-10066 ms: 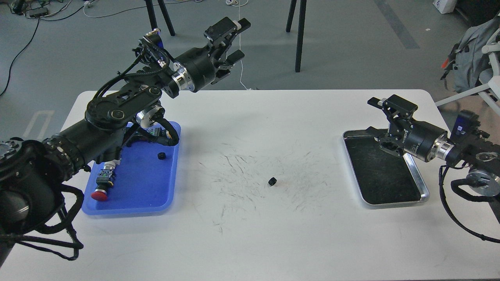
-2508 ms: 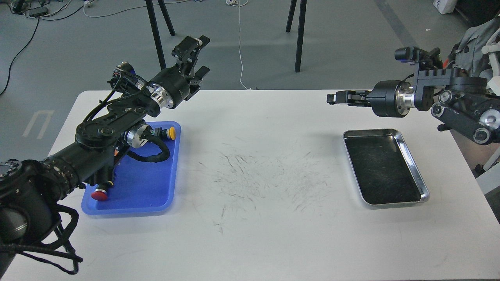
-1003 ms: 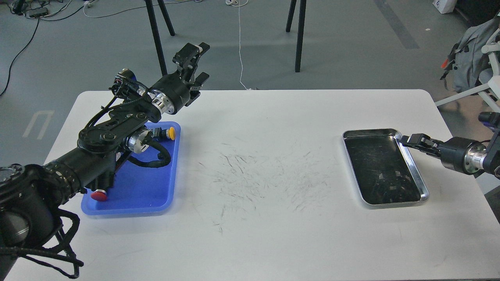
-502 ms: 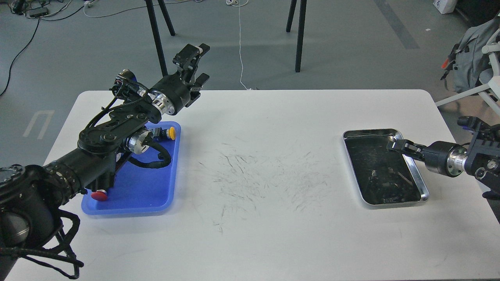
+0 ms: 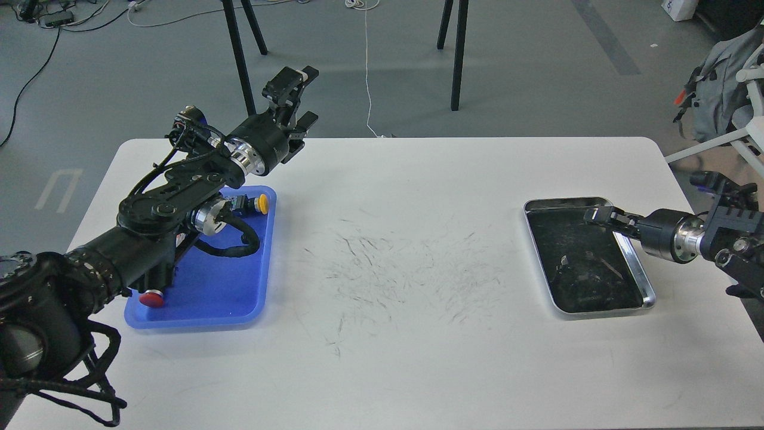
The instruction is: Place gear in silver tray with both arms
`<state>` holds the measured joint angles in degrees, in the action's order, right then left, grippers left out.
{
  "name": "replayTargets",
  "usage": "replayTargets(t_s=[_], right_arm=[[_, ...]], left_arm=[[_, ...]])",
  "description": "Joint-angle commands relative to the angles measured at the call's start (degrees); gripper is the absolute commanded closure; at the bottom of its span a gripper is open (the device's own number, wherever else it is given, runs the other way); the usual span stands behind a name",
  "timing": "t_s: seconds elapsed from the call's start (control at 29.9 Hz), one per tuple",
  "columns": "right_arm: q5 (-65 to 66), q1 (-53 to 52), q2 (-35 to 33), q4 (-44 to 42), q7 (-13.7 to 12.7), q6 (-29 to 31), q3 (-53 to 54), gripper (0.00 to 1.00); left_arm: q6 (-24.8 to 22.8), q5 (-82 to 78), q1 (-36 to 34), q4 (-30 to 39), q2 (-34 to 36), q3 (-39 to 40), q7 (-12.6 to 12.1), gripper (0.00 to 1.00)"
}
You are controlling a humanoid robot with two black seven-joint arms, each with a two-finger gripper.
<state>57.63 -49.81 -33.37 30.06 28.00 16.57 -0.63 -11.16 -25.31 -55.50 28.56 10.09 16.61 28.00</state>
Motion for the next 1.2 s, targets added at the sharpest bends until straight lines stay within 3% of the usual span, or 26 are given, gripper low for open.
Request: replayTargets(t_s=[0.0,0.67,0.77,0.84,1.17], right_arm=[[-0.23,-0.02,0.93,-1.84,0.00,0.13,0.01,0.94],[-0.41,0.41,5.94,-6.50,0.00,0.21,0.10,0.93],[-0.41,0.50,6.73,-7.55,0.00,0.21,0.10,0.86],[-0.50,0.50,7.52,-8.61,0.00,0.21,0.10,0.74],[-0.50,0.59,8.32,-10.46,0.00,0.30,-0.08,0.64]], left_arm=[[0.00,0.00,-0.05,0.00,-0.07,0.00,0.00,0.00],[0.00,0.00,0.04,0.00,-0.07,0.00,0.00,0.00],[0.00,0.00,0.04,0.00,-0.07,0.00,0.00,0.00],[0.00,0.09,0.04,0.00,-0.07,0.00,0.00,0.00],[0.00,0.08,0.04,0.00,-0.07,0.00,0.00,0.00]])
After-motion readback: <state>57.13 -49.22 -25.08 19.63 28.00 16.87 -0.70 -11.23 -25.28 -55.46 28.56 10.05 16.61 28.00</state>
